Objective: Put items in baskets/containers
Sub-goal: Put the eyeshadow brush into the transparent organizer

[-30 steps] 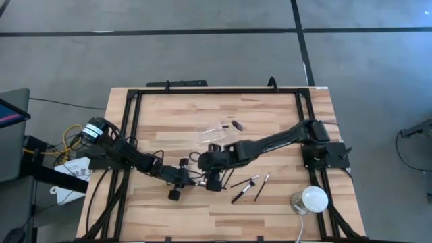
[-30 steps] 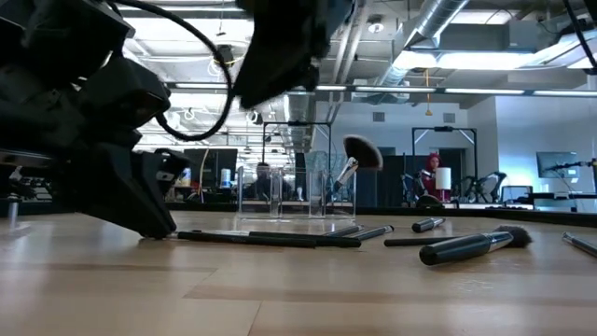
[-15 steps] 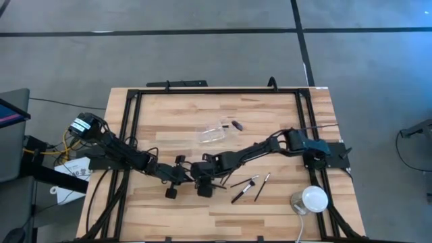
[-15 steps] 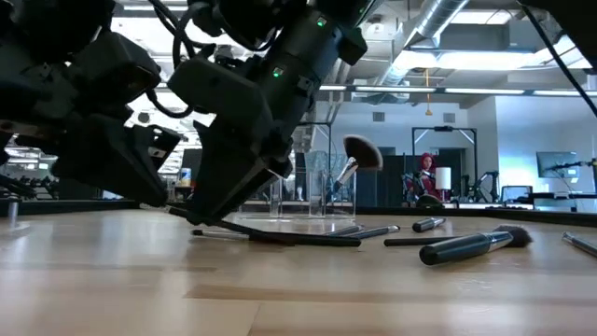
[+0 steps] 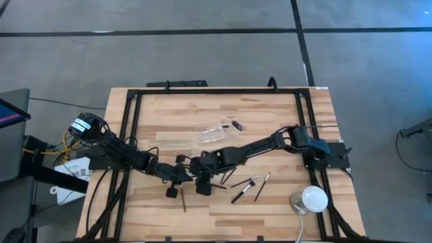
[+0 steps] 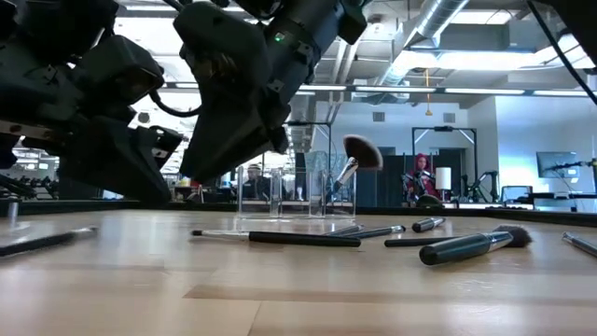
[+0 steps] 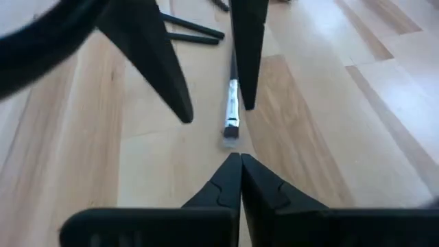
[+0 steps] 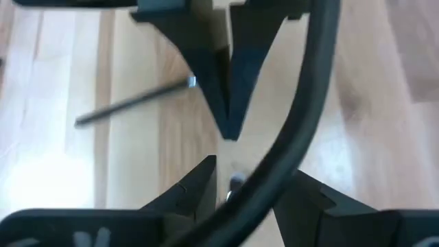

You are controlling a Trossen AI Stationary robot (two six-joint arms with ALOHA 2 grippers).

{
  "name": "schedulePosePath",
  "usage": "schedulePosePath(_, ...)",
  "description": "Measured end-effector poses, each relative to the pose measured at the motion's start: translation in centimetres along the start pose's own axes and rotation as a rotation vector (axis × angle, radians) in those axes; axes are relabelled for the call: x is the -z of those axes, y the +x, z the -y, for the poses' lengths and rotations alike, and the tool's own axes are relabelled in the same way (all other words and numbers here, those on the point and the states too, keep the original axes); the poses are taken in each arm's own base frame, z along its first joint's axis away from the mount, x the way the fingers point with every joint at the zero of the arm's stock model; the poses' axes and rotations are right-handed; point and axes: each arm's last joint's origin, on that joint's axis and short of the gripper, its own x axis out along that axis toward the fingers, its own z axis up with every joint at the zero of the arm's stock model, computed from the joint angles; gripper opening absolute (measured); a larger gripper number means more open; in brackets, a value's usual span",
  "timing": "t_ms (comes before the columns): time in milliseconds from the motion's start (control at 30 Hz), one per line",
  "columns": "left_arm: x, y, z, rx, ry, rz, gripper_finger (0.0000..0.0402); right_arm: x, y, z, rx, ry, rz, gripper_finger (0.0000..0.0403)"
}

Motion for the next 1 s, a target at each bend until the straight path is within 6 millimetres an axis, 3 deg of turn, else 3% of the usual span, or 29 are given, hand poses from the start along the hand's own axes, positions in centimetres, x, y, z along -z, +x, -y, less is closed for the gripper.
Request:
schedulePosePath(233, 0.9, -0.5, 0.7, 0.227, 0.045, -0.04, 0.0077, 0.5, 0.1, -0.7, -0.007, 0.004, -0.031, 0.0118)
schedulePosePath(400, 1.6, -2.2, 2.2, 0.336, 0.117, -0.094, 0.0117, 0.5, 0.1, -0.8, -0.021, 0.005, -0.039, 0.0118)
schedulePosePath(700, 1.9, -5.7, 3.7, 0.342, 0.233, -0.191, 0.0114, 0.4, 0.1, -0.6, -0.032, 0.012, -0.03, 0.0118)
schedulePosePath(1000, 4.0, -4.2, 4.0, 0.294, 0.239, -0.32, 0.011, 0.4, 0.1, -0.5, -0.03, 0.071, -0.03, 0.0118)
